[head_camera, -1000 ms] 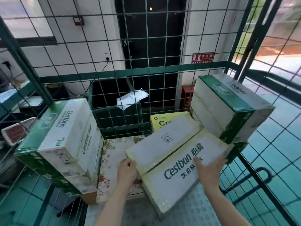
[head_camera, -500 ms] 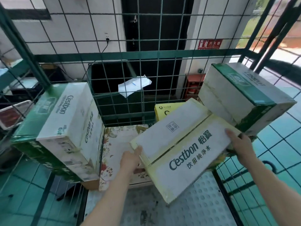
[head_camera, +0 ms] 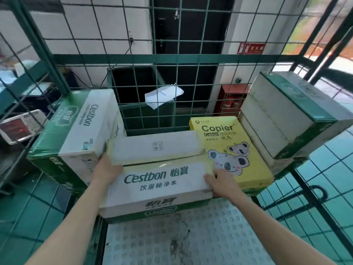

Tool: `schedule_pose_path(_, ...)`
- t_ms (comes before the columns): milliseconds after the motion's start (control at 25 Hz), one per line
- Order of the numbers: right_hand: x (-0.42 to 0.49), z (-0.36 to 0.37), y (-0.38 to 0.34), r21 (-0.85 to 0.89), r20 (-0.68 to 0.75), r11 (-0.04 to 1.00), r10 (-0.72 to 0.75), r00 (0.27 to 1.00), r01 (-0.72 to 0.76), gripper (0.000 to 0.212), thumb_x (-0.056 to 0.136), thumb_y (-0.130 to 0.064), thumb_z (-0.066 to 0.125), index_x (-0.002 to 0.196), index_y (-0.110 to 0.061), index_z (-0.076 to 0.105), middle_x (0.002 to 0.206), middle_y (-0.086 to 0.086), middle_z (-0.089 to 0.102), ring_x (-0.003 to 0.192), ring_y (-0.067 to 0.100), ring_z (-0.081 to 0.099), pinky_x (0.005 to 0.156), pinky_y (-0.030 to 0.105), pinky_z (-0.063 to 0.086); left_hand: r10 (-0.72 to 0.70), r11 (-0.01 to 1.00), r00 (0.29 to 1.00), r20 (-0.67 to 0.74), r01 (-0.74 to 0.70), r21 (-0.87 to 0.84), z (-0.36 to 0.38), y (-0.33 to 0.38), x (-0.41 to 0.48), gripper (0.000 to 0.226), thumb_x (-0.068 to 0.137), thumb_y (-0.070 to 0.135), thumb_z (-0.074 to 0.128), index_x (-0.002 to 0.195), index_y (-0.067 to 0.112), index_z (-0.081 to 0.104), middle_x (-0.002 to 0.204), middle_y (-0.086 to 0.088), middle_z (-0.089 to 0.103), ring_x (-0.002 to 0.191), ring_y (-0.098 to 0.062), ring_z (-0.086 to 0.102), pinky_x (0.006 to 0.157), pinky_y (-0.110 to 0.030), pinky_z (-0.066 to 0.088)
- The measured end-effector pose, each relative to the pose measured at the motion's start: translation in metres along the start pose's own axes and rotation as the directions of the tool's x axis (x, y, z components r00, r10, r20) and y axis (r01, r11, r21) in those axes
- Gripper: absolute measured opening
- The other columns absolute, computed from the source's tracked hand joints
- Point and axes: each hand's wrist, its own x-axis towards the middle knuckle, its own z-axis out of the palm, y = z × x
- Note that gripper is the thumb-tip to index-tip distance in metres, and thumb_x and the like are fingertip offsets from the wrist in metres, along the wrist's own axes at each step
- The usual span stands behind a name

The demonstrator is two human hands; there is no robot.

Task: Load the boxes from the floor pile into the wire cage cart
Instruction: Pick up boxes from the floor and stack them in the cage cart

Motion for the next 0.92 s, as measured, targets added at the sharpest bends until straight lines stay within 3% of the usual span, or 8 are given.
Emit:
schedule_pose_path(200, 0.004, 0.042, 0.034, 0.181, -0.021, 0.969, 0.174, 0.984, -0.168, 0.033, 0.098, -0.031, 0.055, 0.071, -0.014, 0.046, 0.066, 0.004, 0.045, 0.060, 0.023, 0.051, 0.065, 0.048, 0.054, 0.053, 0.998, 0.998, -0.018, -0.052, 0.027, 0.035, -0.011, 0.000, 0.073, 0.091, 0.026, 0.064, 0.154, 0.016, 0.029, 0.147, -0.017, 0.046, 0.128, -0.039, 0.050, 0.104, -0.050, 0.047)
schedule_pose_path(320, 0.002, 0.054, 0.048, 0.197, -0.113, 0.960, 0.222, 0.968, -0.198, 0.033, 0.098, -0.032, 0.055, 0.072, -0.013, 0.047, 0.069, 0.005, 0.050, 0.069, 0.031, 0.057, 0.065, 0.037, 0.044, 0.059, 0.989, 0.998, 0.037, -0.063, 0.130, 0.058, -0.017, 0.003, 0.065, 0.094, 0.026, 0.063, 0.150, 0.015, 0.031, 0.148, -0.016, 0.036, 0.128, -0.037, 0.048, 0.100, -0.045, 0.047)
schedule_pose_path(400, 0.001, 0.062, 0.049, 0.166, -0.115, 0.972, 0.189, 0.975, -0.168, 0.022, 0.099, -0.028, 0.056, 0.084, -0.012, 0.055, 0.078, 0.003, 0.055, 0.081, 0.034, 0.058, 0.065, 0.033, 0.039, 0.028, 0.989, 0.996, 0.089, -0.041, 0.143, 0.074, -0.031, 0.006, 0.060, 0.092, 0.022, 0.064, 0.144, 0.017, 0.034, 0.143, -0.014, 0.037, 0.121, -0.034, 0.050, 0.089, -0.039, 0.045)
schedule_pose_path(480, 0.003, 0.071, 0.047, 0.113, -0.094, 0.985, 0.140, 0.986, -0.130, 0.012, 0.097, -0.024, 0.061, 0.100, -0.014, 0.054, 0.089, 0.001, 0.056, 0.087, 0.027, 0.053, 0.065, 0.031, 0.037, -0.019, 0.992, 0.990, 0.140, 0.002, 0.122, 0.089, -0.049, 0.014, 0.058, 0.089, 0.020, 0.067, 0.139, 0.018, 0.039, 0.140, -0.013, 0.041, 0.118, -0.034, 0.052, 0.088, -0.038, 0.045)
schedule_pose_path(600, 0.017, 0.092, 0.050, 0.048, -0.032, 0.991, 0.127, 0.991, -0.125, 0.032, 0.090, -0.028, 0.071, 0.106, -0.016, 0.045, 0.097, 0.003, 0.054, 0.091, 0.025, 0.053, 0.067, 0.032, 0.038, -0.057, 0.985, 0.980, 0.190, 0.024, 0.174, 0.112, -0.068, 0.031, 0.060, 0.088, 0.024, 0.069, 0.140, 0.021, 0.039, 0.142, -0.013, 0.040, 0.122, -0.035, 0.051, 0.098, -0.043, 0.048)
schedule_pose_path(760, 0.032, 0.130, 0.074, 0.044, 0.022, 0.995, 0.084, 0.996, -0.085, 0.063, 0.078, -0.047, 0.072, 0.127, -0.017, 0.047, 0.120, 0.002, 0.056, 0.111, 0.025, 0.057, 0.087, 0.037, 0.049, -0.010, 0.983, 0.982, 0.188, -0.025, 0.181, 0.131, -0.089, 0.053, 0.069, 0.092, 0.021, 0.066, 0.152, 0.019, 0.032, 0.153, -0.015, 0.028, 0.134, -0.036, 0.043, 0.110, -0.044, 0.041)
schedule_pose_path(840, 0.036, 0.141, 0.077, 0.069, -0.027, 0.996, 0.058, 0.998, -0.056, 0.079, 0.083, -0.045, 0.073, 0.146, -0.015, 0.035, 0.142, 0.005, 0.045, 0.131, 0.026, 0.047, 0.098, 0.037, 0.047, 0.049, 0.973, 0.982, 0.184, -0.089, 0.215, 0.132, -0.099, 0.053, 0.075, 0.097, 0.033, 0.062, 0.158, 0.023, 0.022, 0.164, -0.015, 0.009, 0.149, -0.038, 0.023, 0.120, -0.046, 0.029)
schedule_pose_path(920, 0.030, 0.145, 0.077, -0.066, -0.048, 0.998, -0.016, 0.999, 0.013, 0.103, 0.086, -0.053, 0.070, 0.161, -0.021, 0.008, 0.166, -0.002, 0.010, 0.150, 0.014, 0.019, 0.104, 0.038, 0.047, 0.121, 0.919, 0.960, 0.252, -0.204, 0.338, 0.136, -0.102, 0.040, 0.094, 0.090, 0.068, 0.056, 0.160, 0.038, 0.001, 0.166, -0.010, -0.021, 0.155, -0.033, -0.010, 0.123, -0.054, 0.012)
